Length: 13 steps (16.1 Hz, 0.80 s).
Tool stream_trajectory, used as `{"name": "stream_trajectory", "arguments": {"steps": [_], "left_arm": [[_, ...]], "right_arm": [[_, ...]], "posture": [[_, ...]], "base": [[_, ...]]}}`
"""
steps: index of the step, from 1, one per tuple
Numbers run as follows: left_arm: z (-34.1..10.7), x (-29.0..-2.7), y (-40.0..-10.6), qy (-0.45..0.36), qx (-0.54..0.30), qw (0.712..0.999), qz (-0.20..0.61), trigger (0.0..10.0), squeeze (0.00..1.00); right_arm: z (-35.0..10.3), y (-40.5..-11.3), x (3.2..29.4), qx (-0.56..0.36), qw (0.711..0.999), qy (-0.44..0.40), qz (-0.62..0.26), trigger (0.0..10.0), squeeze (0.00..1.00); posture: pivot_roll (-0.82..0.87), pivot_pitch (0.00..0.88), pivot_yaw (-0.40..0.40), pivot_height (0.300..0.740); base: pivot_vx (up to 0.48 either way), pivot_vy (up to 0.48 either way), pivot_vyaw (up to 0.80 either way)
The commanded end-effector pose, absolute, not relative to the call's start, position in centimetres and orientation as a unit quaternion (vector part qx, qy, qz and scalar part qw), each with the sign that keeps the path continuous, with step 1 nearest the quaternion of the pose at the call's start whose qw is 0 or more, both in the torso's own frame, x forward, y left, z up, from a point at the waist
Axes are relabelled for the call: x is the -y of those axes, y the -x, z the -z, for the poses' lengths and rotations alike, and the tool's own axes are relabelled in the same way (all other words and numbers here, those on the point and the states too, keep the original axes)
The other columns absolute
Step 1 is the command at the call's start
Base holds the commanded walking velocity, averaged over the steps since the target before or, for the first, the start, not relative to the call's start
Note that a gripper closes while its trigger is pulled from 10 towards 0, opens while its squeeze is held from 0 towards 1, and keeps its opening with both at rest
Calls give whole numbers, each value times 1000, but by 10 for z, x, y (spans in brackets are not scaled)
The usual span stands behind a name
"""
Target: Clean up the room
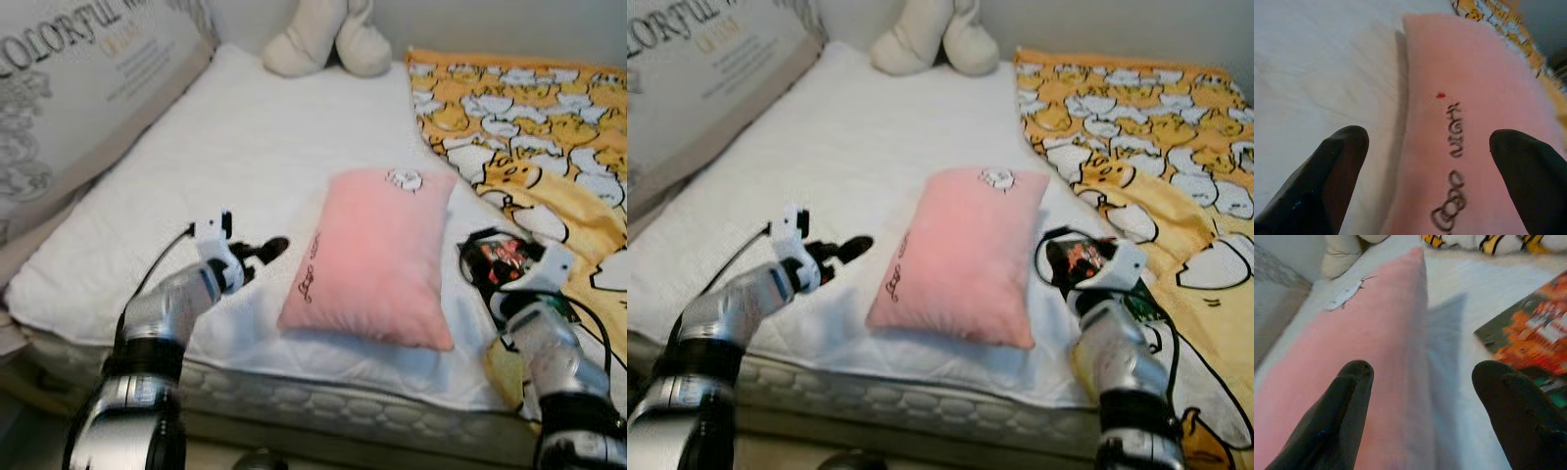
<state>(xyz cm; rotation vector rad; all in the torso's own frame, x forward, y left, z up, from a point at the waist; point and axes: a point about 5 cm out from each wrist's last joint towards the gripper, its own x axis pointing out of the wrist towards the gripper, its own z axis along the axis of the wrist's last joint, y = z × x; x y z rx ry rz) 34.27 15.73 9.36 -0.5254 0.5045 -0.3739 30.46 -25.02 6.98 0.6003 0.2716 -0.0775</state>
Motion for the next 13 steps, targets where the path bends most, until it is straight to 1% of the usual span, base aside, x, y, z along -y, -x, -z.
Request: {"name": "stream_trajectory", "arguments": {"steps": [1, 3, 4, 6, 8, 9, 11, 13], "left_arm": [[-93, -157, -346, 277, -250, 910, 180, 10000, 0], [-82, -147, -347, 306, -264, 896, 185, 10000, 0], [-81, -145, -348, 313, -266, 893, 187, 10000, 0], [-68, -126, -346, 321, -288, 882, 188, 10000, 0], [-56, -112, -341, 312, -302, 882, 186, 10000, 0], [-54, -110, -341, 312, -302, 882, 185, 10000, 0], [-54, -102, -341, 320, -296, 881, 185, 10000, 0], [-51, -84, -338, 316, -307, 873, 208, 10000, 0]], "right_arm": [[-71, -308, 250, -138, 934, -329, 32, 10000, 0], [-60, -312, 243, -166, 917, -362, 27, 10000, 0], [-58, -312, 243, -170, 915, -365, 29, 10000, 0], [-45, -316, 229, -194, 908, -371, 28, 10000, 0], [-37, -319, 216, -212, 908, -358, 38, 10000, 0], [-38, -320, 214, -211, 909, -357, 40, 10000, 0], [-40, -327, 198, -206, 907, -366, 22, 10000, 0], [-37, -330, 182, -213, 906, -366, 11, 10000, 0]], "posture": [[43, 7, 19, 740], [38, 4, 14, 740], [38, 4, 14, 740], [25, 0, 12, 740], [31, 0, 10, 740], [31, 0, 10, 740], [22, 3, 11, 740], [17, 0, 13, 740]], "base": [[0, 0, 0], [0, 0, 0], [0, 0, 0], [0, 0, 0], [0, 0, 0], [0, 0, 0], [0, 0, 0], [0, 0, 0]]}}
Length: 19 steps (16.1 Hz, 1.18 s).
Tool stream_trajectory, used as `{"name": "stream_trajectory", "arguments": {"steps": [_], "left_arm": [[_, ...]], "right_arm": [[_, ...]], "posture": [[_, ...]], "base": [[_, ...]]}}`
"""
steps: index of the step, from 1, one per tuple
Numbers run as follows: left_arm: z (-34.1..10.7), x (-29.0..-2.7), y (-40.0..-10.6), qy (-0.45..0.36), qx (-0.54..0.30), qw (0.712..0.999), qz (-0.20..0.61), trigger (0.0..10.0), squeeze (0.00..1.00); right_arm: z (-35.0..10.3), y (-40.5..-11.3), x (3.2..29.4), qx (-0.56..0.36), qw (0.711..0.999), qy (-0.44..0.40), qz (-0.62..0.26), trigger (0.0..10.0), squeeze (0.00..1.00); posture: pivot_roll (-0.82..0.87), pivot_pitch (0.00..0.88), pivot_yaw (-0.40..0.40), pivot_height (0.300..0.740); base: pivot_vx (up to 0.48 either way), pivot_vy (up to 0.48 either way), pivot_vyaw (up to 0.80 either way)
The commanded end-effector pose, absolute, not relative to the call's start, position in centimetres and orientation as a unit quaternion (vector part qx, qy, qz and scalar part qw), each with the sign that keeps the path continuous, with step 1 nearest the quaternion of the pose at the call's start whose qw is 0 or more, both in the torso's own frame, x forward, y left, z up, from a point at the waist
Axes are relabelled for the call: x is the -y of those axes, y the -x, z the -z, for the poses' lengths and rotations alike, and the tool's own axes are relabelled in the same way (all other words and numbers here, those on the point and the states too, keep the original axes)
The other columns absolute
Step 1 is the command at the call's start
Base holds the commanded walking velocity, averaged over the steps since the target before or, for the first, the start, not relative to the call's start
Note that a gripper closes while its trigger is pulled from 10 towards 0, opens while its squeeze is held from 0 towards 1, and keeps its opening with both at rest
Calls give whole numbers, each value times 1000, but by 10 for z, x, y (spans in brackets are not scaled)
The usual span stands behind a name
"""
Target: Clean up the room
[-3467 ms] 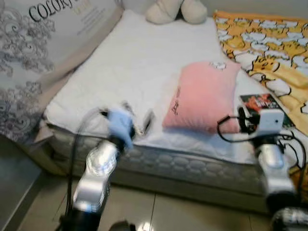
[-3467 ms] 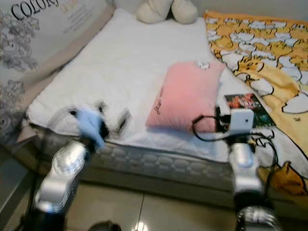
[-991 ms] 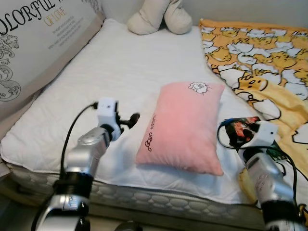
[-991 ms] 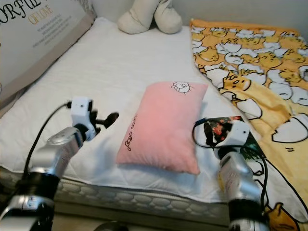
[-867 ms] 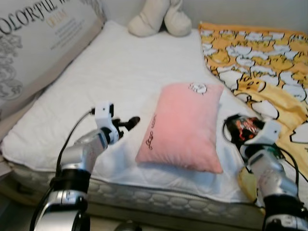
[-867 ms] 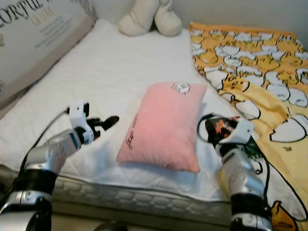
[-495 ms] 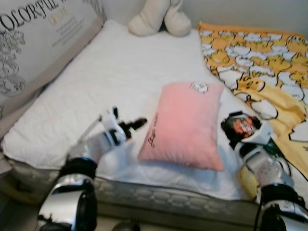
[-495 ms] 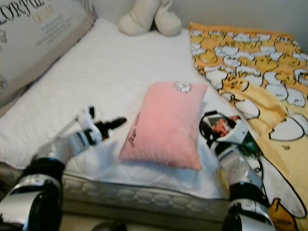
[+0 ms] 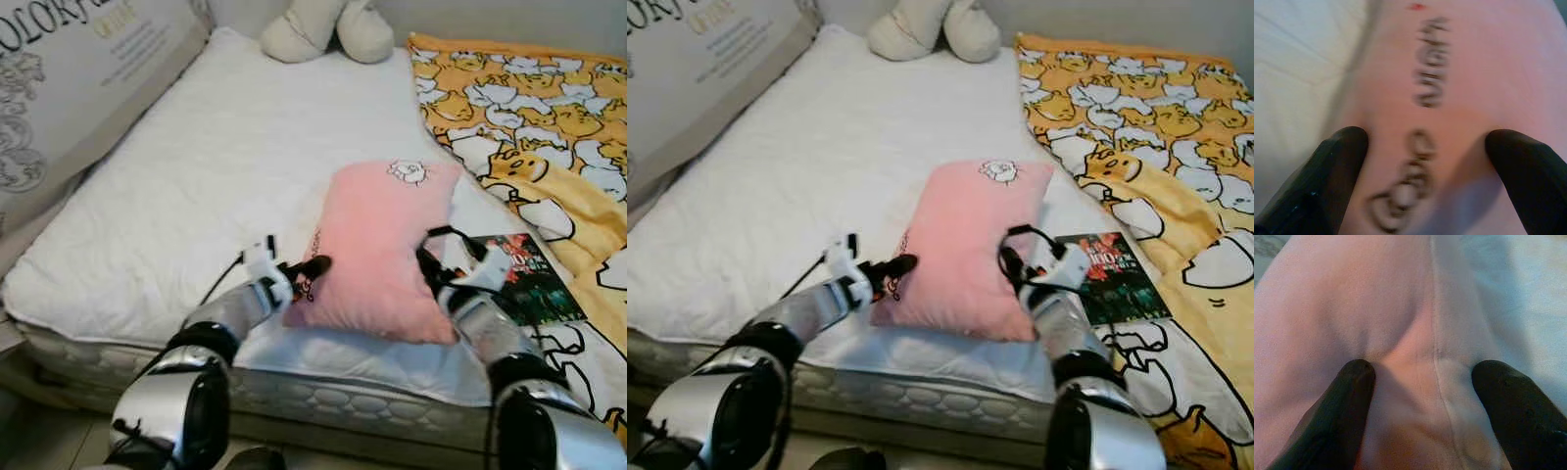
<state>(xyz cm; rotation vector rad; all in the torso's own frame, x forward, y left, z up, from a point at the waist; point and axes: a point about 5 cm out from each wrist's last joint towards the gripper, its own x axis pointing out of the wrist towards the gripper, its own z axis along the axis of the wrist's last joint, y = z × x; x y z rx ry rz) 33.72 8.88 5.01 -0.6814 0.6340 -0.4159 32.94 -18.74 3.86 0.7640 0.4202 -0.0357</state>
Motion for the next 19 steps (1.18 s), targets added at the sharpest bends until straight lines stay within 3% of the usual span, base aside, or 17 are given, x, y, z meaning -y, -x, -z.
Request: {"name": "stream_trajectory", "arguments": {"steps": [1, 2, 3, 11, 14, 19], "left_arm": [[-49, -81, -335, 311, -315, 871, 212, 10000, 0], [-45, -77, -332, 301, -322, 871, 216, 0, 0], [-42, -73, -330, 293, -325, 872, 221, 0, 0], [-48, -54, -328, 337, -300, 855, 257, 0, 0], [-56, -66, -336, 376, -238, 861, 244, 0, 0], [-56, -71, -334, 408, -209, 854, 245, 0, 0]], "right_arm": [[-36, -330, 179, -216, 907, -361, 8, 10000, 0], [-35, -330, 175, -218, 910, -352, 0, 10000, 0], [-35, -330, 174, -216, 913, -346, -5, 0, 0], [-28, -324, 167, -217, 913, -345, -26, 0, 0], [-32, -323, 170, -195, 945, -258, -56, 0, 0], [-24, -314, 165, -195, 937, -284, -55, 0, 0]], "posture": [[17, 0, 14, 740], [18, 0, 14, 740], [18, 0, 14, 740], [11, 0, 20, 740], [6, 0, 19, 740], [16, 0, 11, 740]], "base": [[0, 0, 0], [0, 0, 0], [0, 0, 0], [0, 0, 0], [0, 0, 0], [0, 0, 0]]}}
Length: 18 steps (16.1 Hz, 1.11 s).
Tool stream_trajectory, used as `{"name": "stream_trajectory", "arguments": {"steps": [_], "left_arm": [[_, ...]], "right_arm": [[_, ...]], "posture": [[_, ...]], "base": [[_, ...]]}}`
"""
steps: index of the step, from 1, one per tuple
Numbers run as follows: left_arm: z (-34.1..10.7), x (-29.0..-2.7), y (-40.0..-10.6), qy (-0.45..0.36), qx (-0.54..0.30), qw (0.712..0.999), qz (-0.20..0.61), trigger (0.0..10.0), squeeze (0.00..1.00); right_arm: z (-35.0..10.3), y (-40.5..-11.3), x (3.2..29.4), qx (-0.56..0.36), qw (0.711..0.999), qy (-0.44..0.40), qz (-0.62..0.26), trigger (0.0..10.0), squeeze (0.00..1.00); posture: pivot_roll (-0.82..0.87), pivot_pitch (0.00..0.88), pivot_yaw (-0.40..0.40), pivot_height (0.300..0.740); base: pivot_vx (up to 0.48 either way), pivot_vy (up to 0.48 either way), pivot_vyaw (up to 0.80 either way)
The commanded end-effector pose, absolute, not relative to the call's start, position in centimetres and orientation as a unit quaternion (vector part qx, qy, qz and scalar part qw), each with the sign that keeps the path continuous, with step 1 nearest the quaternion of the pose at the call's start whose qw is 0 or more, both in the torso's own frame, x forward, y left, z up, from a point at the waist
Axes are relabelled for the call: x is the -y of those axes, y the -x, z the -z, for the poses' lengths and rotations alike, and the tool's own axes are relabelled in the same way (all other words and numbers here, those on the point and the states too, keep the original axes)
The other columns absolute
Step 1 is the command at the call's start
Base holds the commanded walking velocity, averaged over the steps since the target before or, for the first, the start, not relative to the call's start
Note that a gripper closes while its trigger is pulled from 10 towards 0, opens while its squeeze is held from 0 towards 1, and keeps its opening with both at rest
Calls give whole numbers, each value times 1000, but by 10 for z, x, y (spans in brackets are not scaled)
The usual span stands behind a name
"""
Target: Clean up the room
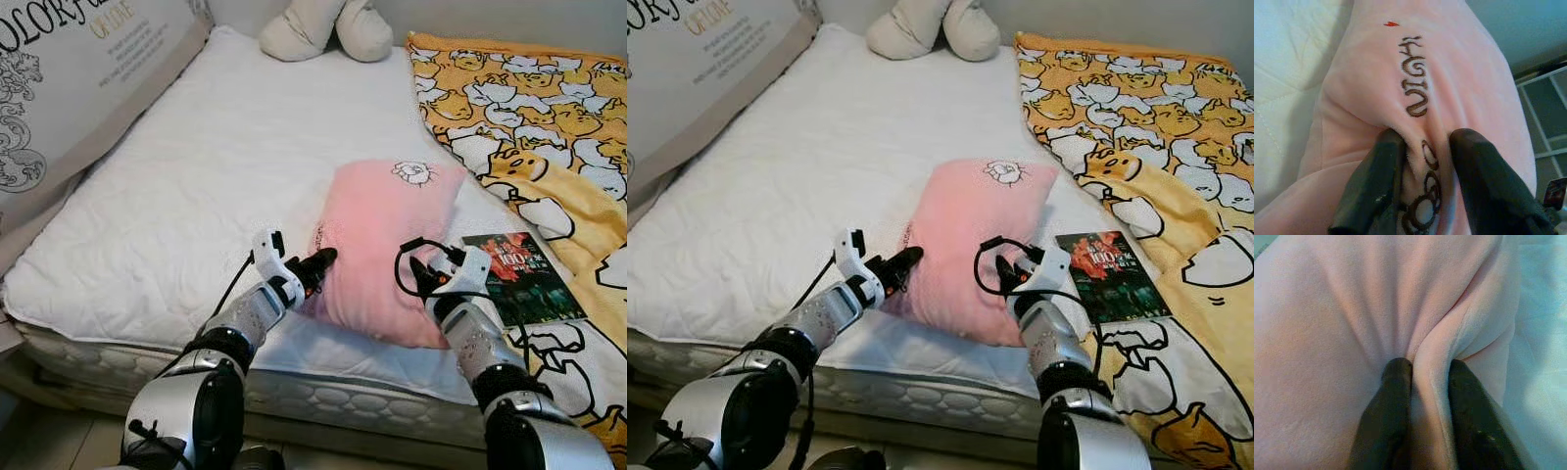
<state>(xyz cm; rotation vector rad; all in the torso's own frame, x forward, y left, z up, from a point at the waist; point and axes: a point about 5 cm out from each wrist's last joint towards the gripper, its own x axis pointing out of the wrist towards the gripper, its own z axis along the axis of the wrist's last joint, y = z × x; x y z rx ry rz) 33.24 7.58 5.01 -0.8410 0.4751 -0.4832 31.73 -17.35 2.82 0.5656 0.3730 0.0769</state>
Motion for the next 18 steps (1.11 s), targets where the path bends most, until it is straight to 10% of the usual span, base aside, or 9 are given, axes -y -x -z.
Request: {"name": "stream_trajectory", "arguments": {"steps": [1, 11, 18], "left_arm": [[-55, -71, -333, 408, -208, 854, 249, 0, 0], [-120, -91, -344, 352, -42, 884, 305, 0, 0], [-151, -94, -324, 273, 6, 914, 299, 0, 0]], "right_arm": [[-24, -314, 165, -193, 938, -284, -56, 0, 0], [-134, -358, 197, 1, 976, -198, -91, 0, 0], [-133, -347, 187, 4, 979, -174, -106, 0, 0]], "posture": [[16, 0, 11, 740], [43, 0, 0, 740], [54, 0, -3, 740]], "base": [[0, 0, 0], [0, 0, 0], [0, 0, 0]]}}
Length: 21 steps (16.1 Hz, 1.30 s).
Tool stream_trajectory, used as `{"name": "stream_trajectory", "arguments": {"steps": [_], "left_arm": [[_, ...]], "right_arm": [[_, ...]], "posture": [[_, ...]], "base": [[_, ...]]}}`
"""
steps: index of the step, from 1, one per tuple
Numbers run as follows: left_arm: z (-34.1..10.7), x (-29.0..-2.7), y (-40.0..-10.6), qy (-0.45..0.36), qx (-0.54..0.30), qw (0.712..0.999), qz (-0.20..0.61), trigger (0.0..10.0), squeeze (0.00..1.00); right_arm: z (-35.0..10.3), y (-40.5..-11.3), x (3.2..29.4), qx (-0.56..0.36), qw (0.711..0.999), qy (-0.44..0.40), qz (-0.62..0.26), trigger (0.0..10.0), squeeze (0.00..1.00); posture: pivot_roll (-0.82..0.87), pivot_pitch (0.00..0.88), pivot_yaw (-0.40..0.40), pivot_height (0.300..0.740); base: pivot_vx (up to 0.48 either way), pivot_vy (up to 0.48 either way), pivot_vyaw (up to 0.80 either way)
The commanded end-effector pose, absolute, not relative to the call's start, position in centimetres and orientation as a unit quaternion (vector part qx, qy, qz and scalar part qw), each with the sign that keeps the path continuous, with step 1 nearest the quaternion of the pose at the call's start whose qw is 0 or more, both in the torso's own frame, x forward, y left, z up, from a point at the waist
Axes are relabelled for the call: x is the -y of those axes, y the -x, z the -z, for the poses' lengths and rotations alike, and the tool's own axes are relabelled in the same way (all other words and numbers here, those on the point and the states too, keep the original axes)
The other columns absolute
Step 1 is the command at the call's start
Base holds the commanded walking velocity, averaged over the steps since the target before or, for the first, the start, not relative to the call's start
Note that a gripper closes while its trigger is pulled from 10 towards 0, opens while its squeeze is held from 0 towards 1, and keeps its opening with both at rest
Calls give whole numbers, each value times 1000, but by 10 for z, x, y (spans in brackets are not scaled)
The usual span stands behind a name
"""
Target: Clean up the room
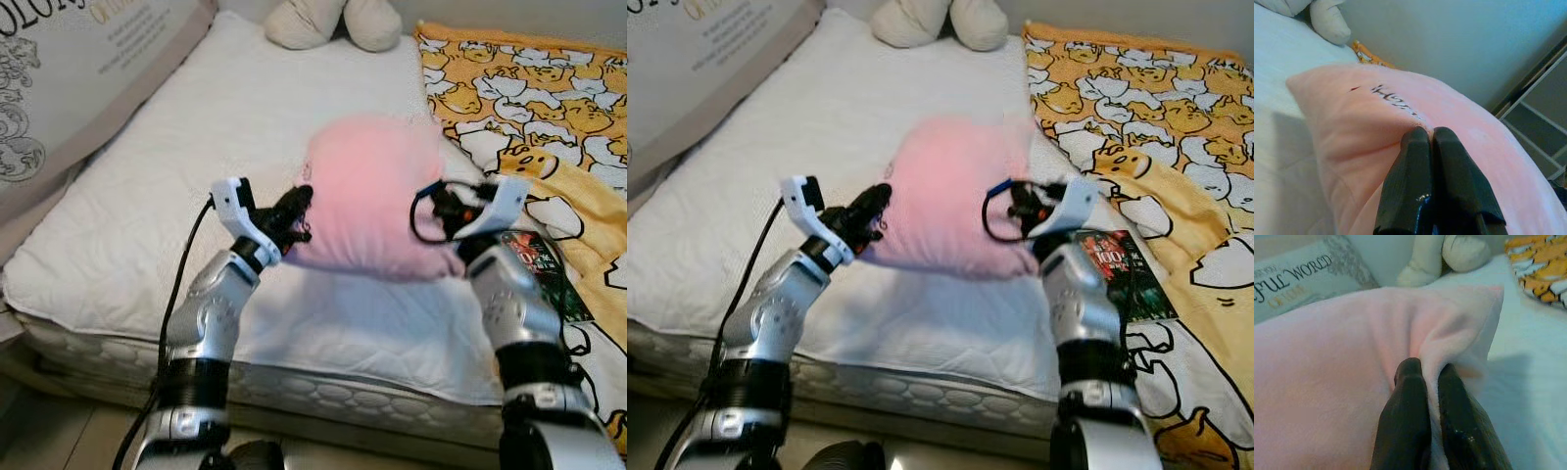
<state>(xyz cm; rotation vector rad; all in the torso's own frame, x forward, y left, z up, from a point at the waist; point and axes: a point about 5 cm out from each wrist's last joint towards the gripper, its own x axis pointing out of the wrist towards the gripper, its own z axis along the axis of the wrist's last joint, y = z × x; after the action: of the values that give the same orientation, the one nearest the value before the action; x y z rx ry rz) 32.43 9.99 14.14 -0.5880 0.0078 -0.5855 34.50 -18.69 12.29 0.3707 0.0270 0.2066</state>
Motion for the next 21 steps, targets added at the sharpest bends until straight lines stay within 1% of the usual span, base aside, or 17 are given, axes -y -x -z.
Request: {"name": "stream_trajectory", "arguments": {"steps": [1, 3, 4, 7, 8, 10, 14, 21], "left_arm": [[-150, -94, -324, 260, 4, 919, 295, 0, 0], [-148, -96, -326, 243, 2, 926, 288, 0, 0], [-148, -98, -329, 221, 2, 933, 285, 0, 0], [-152, -103, -331, 182, 7, 946, 269, 0, 0], [-151, -102, -330, 176, 7, 946, 272, 0, 0], [-149, -102, -330, 176, 6, 947, 270, 0, 0], [-143, -105, -334, 181, -3, 954, 241, 0, 0], [-144, -96, -332, 196, 10, 956, 219, 0, 0]], "right_arm": [[-130, -345, 185, 1, 979, -176, -105, 0, 0], [-128, -344, 183, 2, 979, -177, -104, 0, 0], [-124, -341, 179, 0, 978, -179, -106, 0, 0], [-120, -338, 174, -6, 979, -169, -115, 0, 0], [-120, -337, 174, -6, 979, -166, -115, 0, 0], [-118, -337, 176, -7, 981, -159, -114, 0, 0], [-117, -339, 182, -9, 984, -139, -109, 0, 0], [-123, -347, 174, 0, 984, -120, -132, 0, 0]], "posture": [[56, 0, 0, 740], [57, 0, 1, 740], [58, 0, 4, 740], [54, 0, 5, 740], [54, 0, 5, 740], [52, 0, 4, 740], [55, 0, 1, 740], [76, 0, -10, 740]], "base": [[0, 0, 0], [0, 0, 0], [0, 307, 0], [0, 480, 0], [0, 480, 0], [0, 480, 0], [0, 480, 0], [0, 480, 0]]}}
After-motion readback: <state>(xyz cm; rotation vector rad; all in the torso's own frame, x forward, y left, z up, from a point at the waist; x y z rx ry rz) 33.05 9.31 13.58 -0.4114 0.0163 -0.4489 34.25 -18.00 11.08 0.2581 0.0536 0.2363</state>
